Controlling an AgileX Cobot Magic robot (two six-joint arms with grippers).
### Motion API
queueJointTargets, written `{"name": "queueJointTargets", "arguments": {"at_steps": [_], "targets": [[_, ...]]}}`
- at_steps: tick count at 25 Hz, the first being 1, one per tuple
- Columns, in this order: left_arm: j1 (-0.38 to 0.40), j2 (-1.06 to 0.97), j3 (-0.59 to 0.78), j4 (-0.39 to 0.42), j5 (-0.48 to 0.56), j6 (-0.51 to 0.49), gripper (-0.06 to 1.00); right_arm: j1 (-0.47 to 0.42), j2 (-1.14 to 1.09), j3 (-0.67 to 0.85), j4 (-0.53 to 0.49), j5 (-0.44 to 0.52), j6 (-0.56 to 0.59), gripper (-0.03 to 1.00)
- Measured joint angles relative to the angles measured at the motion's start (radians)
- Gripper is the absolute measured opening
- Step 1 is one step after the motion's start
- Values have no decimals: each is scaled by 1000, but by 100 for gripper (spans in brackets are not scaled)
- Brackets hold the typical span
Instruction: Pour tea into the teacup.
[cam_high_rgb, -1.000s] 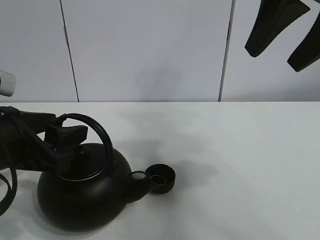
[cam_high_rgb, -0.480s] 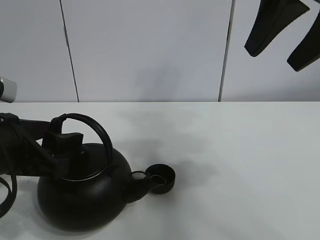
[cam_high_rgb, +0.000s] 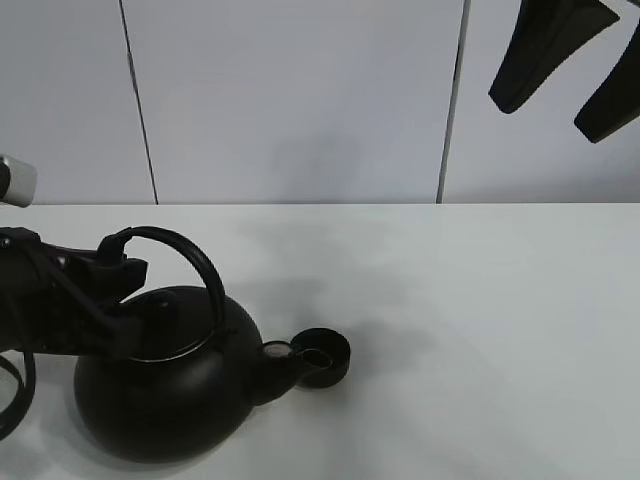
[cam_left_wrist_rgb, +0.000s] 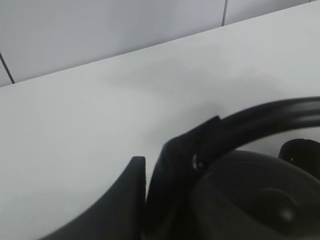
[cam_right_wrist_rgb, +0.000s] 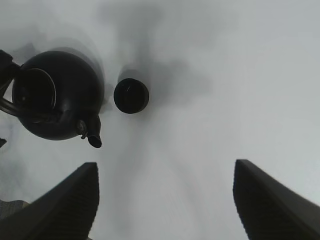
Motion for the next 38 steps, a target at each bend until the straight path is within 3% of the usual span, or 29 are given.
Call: {"name": "queueJointTargets", "arguments": {"at_steps": [2, 6, 12, 18, 26, 34, 38], "targets": [[-1, 0, 0, -1, 1, 17, 11, 0, 0, 0, 0, 0, 0, 52], [1, -8, 0, 33, 8, 45, 11, 0, 0, 0, 0, -1, 0, 52], [1, -93, 1, 72, 106, 50, 11, 0, 0, 0, 0, -2, 0, 52], [1, -114, -55, 84, 113, 48, 11, 0, 0, 0, 2, -2, 0, 52], [1, -114, -177, 85, 122, 48, 11, 0, 0, 0, 5, -2, 0, 52], [1, -113, -269, 30, 264, 52, 11, 0, 0, 0, 6, -2, 0, 52], [1, -111, -279, 12, 287, 119, 11, 0, 0, 0, 9, -2, 0, 52]]}}
